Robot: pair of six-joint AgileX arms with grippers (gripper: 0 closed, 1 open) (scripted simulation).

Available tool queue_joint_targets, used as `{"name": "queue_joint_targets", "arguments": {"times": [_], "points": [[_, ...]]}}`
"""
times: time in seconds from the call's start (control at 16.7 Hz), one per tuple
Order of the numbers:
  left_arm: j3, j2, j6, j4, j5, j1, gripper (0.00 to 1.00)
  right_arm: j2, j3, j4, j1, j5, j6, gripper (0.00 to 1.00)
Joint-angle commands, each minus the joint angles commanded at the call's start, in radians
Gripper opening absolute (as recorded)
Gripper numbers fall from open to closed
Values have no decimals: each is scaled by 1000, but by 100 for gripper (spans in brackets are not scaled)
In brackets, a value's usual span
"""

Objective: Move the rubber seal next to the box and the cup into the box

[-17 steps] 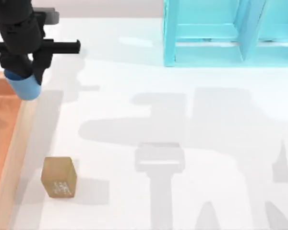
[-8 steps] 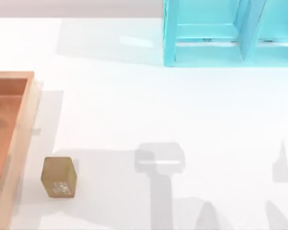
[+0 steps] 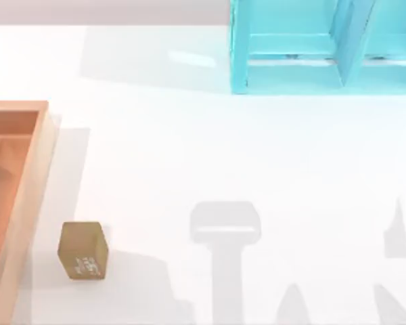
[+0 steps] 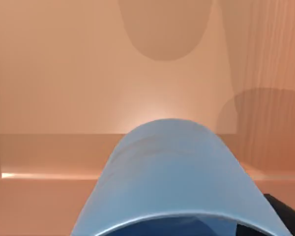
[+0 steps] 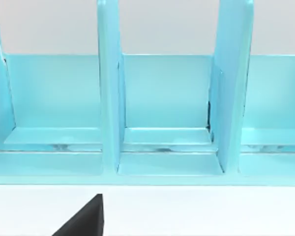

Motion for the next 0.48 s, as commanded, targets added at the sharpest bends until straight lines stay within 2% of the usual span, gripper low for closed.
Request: {"name": "queue_joint_targets", "arguments": {"times": [0.3, 0.48], "points": [[-11, -9, -2, 5, -12, -16, 0, 0, 0, 0, 0, 0, 0, 100], [-90, -63, 0, 64, -42, -42, 0, 0, 0, 0, 0, 0, 0, 100]]}}
